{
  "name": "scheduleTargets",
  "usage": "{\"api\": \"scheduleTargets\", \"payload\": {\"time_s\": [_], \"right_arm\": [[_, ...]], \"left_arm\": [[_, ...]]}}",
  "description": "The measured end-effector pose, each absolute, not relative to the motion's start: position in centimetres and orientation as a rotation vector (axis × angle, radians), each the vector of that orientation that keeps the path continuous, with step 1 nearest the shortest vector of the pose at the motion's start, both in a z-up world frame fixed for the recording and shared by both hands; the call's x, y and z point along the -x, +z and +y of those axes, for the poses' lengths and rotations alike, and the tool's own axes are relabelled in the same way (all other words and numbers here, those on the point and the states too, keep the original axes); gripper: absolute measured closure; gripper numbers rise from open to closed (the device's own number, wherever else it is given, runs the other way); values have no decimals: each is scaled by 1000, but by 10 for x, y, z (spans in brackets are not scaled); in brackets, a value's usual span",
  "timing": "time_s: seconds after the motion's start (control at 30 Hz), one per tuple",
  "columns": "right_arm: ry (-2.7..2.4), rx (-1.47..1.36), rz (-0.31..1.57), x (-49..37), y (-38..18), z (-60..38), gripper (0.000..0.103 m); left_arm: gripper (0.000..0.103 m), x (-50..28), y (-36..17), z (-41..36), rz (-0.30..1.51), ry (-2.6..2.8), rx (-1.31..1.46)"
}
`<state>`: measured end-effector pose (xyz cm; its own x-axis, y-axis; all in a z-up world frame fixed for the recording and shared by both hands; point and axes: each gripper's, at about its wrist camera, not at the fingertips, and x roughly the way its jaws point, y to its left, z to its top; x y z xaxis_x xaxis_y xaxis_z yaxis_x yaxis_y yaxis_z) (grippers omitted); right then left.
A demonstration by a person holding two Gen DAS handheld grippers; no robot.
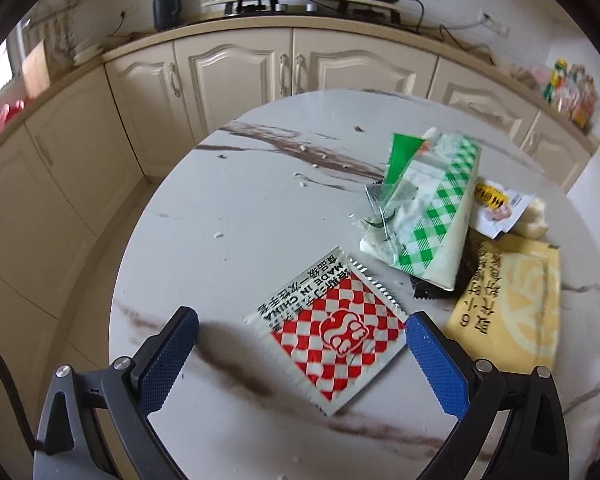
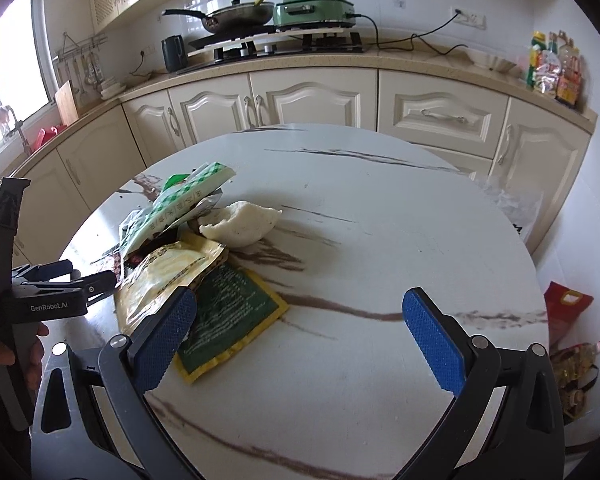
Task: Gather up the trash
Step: 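Grasp the white steamed bun with the right gripper while the left approaches the checkered packet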
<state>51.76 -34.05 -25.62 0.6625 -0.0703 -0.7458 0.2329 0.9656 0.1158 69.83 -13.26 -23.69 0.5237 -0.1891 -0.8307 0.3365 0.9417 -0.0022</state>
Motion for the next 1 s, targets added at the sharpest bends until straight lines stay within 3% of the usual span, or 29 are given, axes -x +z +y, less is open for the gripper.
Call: {"api": "scheduleTargets", "payload": {"time_s": [0.07, 0.17, 0.23, 0.3, 0.43, 0.57, 0.6, 0.63, 0.67, 1.0], "right_arm": [[-168, -215, 833, -522, -257, -342, 0], [-165, -214, 833, -526, -258, -343, 0], [-166, -210, 837, -529, -259, -343, 0], [-167, -210, 838, -531, -260, -343, 0], [-157, -210, 844, -532, -260, -341, 0], [-149, -203, 852, -534, -261, -334, 0], [-148, -203, 855, -534, -262, -333, 0], [-145, -201, 858, -534, -262, -331, 0], [-139, -199, 863, -535, -264, -328, 0], [-132, -166, 888, -551, -273, -316, 0]], "left_arm": [[1, -704, -238, -137, 945, -340, -186], [12, -717, -238, -139, 936, -368, -188], [42, -722, -235, -138, 910, -389, -188], [46, -723, -235, -137, 902, -399, -196], [63, -724, -238, -129, 878, -415, -185], [71, -701, -248, -116, 858, -422, -160], [78, -694, -250, -113, 853, -416, -152], [92, -672, -249, -108, 844, -401, -150], [96, -659, -247, -101, 831, -380, -158], [103, -611, -233, -72, 849, -407, -82]]}}
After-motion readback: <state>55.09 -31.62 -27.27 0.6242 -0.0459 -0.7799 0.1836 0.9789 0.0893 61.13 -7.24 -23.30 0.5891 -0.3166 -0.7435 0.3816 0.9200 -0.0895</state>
